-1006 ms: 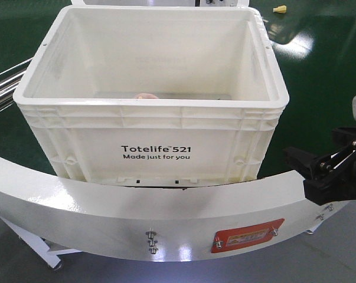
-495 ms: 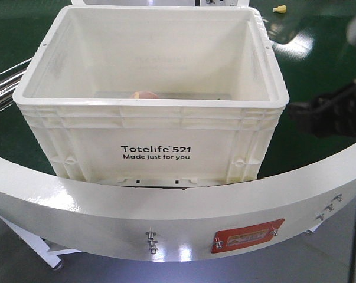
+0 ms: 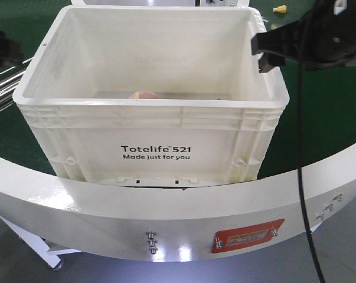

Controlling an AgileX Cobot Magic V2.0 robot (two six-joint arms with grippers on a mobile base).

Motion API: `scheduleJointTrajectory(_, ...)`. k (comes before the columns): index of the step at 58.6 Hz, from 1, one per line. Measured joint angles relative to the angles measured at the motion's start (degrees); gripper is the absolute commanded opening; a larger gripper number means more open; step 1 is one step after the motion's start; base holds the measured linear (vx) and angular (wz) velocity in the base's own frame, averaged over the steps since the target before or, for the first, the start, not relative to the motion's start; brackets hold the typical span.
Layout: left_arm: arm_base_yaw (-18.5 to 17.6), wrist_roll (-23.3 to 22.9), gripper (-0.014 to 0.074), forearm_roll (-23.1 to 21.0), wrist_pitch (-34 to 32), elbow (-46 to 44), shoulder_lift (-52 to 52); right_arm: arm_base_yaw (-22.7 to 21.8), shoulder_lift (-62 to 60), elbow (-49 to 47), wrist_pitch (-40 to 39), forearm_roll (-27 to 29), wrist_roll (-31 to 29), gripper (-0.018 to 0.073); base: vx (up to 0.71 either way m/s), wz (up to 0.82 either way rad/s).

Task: Place moving items into box and shelve
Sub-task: 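Move both grippers to the tote's side rims, then close both grippers on the opposite side rims of the tote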

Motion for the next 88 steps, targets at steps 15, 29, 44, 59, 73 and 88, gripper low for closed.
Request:
scheduleJointTrajectory(15,-2.3,-2.0,0.0571,1.8,3.9,-7.8,10.5,0.0,7.7,-5.6,4.5,-0.5,0.0,0.0526,0.00,0.00)
scheduleJointTrajectory(29,-2.6,-3.8,0.0571,1.8,5.9,-12.1,17.4,0.0,9.8,-5.8,4.6,-0.5,0.2,0.0526,0.00,0.00)
scheduleJointTrajectory(44,-2.7,-4.3,0.0571,1.7,6.3,-12.5,20.5,-0.7,9.8,-5.8,3.6,1.1,0.4,0.0526,0.00,0.00)
scheduleJointTrajectory(59,-2.7,-4.3,0.0571,1.7,6.8,-12.5,21.3,-3.2,11.5,-5.8,4.1,4.1,0.2,0.0524,0.00,0.00)
scheduleJointTrajectory(73,-2.7,-4.3,0.0571,1.7,6.8,-12.5,21.3,-3.2,13.8,-5.8,4.6,5.6,-0.3,0.0484,0.00,0.00)
scheduleJointTrajectory(88,-2.7,-4.3,0.0569,1.7,7.0,-12.5,21.5,-3.2,14.0,-5.8,5.2,5.6,-1.8,0.0386,0.00,0.00)
